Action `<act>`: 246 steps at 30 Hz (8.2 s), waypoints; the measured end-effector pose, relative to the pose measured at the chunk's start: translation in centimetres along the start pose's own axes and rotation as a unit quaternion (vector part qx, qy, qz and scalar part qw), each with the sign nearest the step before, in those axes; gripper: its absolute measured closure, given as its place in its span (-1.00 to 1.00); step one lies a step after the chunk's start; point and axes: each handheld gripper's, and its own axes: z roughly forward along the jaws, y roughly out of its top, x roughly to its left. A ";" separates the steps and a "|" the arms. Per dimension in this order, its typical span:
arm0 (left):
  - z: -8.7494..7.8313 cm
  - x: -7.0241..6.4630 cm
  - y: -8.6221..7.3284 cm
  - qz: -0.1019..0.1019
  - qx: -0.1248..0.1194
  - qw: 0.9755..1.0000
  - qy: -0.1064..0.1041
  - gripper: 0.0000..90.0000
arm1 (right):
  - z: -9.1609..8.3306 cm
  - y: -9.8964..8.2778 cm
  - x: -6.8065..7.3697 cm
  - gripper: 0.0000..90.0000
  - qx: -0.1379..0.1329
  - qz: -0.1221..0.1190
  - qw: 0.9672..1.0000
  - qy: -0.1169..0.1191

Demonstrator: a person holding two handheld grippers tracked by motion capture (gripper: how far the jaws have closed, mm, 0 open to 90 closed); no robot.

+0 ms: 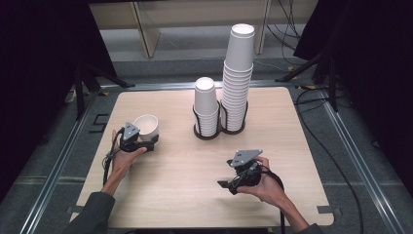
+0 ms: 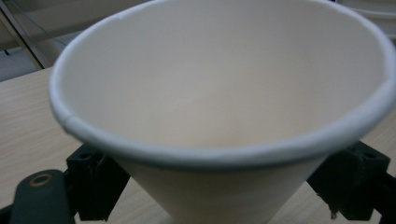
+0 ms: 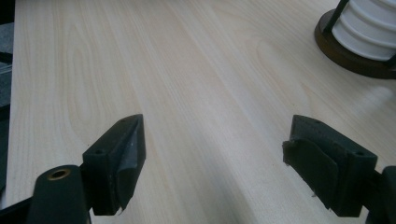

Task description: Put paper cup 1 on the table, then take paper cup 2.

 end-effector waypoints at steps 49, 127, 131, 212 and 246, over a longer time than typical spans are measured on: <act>-11.4 -9.0 -0.4 -0.050 -0.045 0.996 -0.052 -0.68 | -3.5 -1.7 -3.9 -0.58 -0.079 0.127 0.985 -0.088; -11.9 -11.9 -2.0 -0.032 -0.030 0.993 -0.108 -0.68 | -11.3 18.1 -16.7 -0.66 -0.228 0.130 0.944 -0.198; -12.0 -12.0 -2.0 -0.037 -0.026 0.993 -0.106 -0.68 | -10.9 18.5 -17.3 -0.66 -0.232 0.133 0.943 -0.199; -11.7 -12.0 -2.1 -0.033 -0.018 0.993 -0.110 -0.68 | -18.2 10.8 -12.6 -0.61 -0.279 0.122 0.924 -0.230; -11.1 -11.7 -2.0 -0.027 -0.040 0.992 -0.115 -0.68 | -5.6 4.4 -6.7 -0.61 -0.230 0.124 0.959 -0.108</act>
